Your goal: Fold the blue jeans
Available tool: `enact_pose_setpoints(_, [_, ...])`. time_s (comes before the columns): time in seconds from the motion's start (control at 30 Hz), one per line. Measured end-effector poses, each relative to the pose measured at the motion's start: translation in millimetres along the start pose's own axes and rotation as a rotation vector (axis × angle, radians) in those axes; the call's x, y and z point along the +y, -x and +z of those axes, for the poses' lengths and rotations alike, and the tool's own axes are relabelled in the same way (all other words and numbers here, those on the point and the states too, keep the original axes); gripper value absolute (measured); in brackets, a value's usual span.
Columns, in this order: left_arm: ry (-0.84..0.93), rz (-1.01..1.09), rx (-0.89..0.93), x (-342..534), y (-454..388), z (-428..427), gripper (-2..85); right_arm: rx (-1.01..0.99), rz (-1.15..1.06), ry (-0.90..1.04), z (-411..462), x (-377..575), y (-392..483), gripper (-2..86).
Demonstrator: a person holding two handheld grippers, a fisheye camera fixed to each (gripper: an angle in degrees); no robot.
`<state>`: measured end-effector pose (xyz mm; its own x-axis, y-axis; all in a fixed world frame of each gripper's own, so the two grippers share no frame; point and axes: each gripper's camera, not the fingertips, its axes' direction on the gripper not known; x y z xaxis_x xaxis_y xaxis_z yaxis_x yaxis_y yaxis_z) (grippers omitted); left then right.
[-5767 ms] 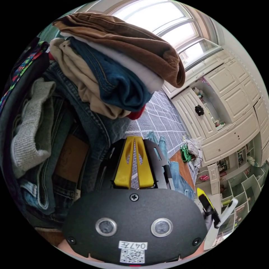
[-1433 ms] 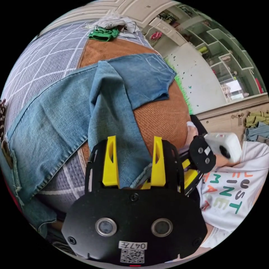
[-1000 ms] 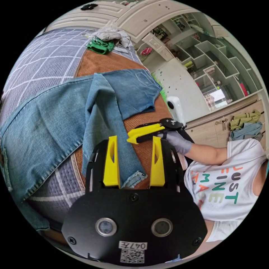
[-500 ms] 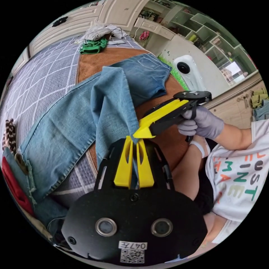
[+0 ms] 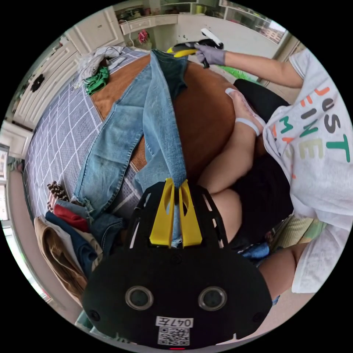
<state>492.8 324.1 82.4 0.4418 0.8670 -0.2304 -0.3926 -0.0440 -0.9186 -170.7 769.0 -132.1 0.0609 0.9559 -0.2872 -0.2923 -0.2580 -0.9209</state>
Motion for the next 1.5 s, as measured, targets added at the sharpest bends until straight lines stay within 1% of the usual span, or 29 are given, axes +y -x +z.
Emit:
enact_pose_setpoints(0.03, [0.014, 0.005, -0.004, -1, -5, -2, -0.9, -0.009, 0.019, -0.008, 3, -12, -4, 13.9])
enact_pose_setpoints(0.13, [0.058, 0.017, -0.016, -11, -29, -14, -0.9, 0.05, 0.021, 0.015, 26, -46, 6, 16.0])
enact_pose_setpoints(0.33, [0.116, -0.007, -0.002, -30, -55, -21, -0.9, 0.217, -0.025, 0.217, 117, -101, 40, 17.0])
enact_pose_setpoints(0.37, [0.126, -0.018, 0.005, -32, -58, -22, -0.9, 0.262, -0.027, 0.265, 134, -105, 42, 15.8])
enact_pose_setpoints(0.4, [0.132, -0.028, 0.009, -34, -61, -25, -0.9, 0.285, -0.034, 0.294, 141, -107, 42, 11.0])
enact_pose_setpoints(0.43, [0.134, -0.033, 0.01, -35, -63, -26, -0.9, 0.317, -0.068, 0.351, 152, -109, 42, 1.4])
enact_pose_setpoints(0.47, [0.135, -0.047, 0.01, -36, -65, -30, -0.9, 0.352, -0.068, 0.373, 155, -110, 38, 0.5])
enact_pose_setpoints(0.5, [0.13, -0.068, 0.006, -36, -65, -33, -0.9, 0.341, -0.06, 0.365, 151, -109, 35, 0.1])
enact_pose_setpoints(0.57, [0.142, -0.107, -0.015, -34, -61, -35, -0.9, 0.189, 0.001, 0.238, 112, -96, 20, -0.5])
enact_pose_setpoints(0.63, [0.174, -0.171, -0.073, -27, -52, -34, -0.9, 0.105, -0.022, 0.162, 69, -74, 9, -0.7])
enact_pose_setpoints(0.7, [0.167, -0.259, -0.097, -13, -38, -34, -0.9, 0.086, -0.063, 0.132, 22, -43, -3, -0.7])
enact_pose_setpoints(0.77, [0.159, -0.312, -0.108, -5, -31, -33, -0.9, 0.114, -0.12, 0.18, -32, 3, -19, -0.7])
enact_pose_setpoints(0.83, [0.166, -0.335, -0.116, -1, -29, -29, -0.9, 0.18, -0.169, 0.257, -56, 38, -25, -0.6])
enact_pose_setpoints(0.93, [0.208, -0.354, -0.148, -8, -29, -14, -0.9, 0.291, -0.246, 0.404, -68, 84, -22, -0.2])
enact_pose_setpoints(1.03, [0.297, -0.374, -0.161, -22, -30, 12, -0.9, 0.291, -0.241, 0.507, -65, 103, -29, -0.1])
enact_pose_setpoints(1.1, [0.376, -0.382, -0.163, -34, -38, 36, -0.9, 0.271, -0.223, 0.57, -61, 106, -38, 0.0])
enact_pose_setpoints(1.17, [0.417, -0.382, -0.185, -40, -46, 50, -0.9, 0.235, -0.208, 0.696, -50, 105, -49, 0.5])
enact_pose_setpoints(1.23, [0.443, -0.397, -0.198, -44, -53, 63, -0.9, 0.209, -0.195, 0.739, -48, 101, -55, 1.6])
enact_pose_setpoints(1.33, [0.461, -0.424, -0.213, -48, -65, 76, -0.9, 0.193, -0.202, 0.736, -61, 81, -51, 2.9])
enact_pose_setpoints(1.43, [0.439, -0.488, -0.265, -47, -80, 82, -0.9, 0.226, -0.271, 0.693, -71, 55, -32, 2.3])
enact_pose_setpoints(1.5, [0.423, -0.542, -0.31, -46, -92, 91, -0.9, 0.244, -0.327, 0.766, -63, 42, -19, 1.9])
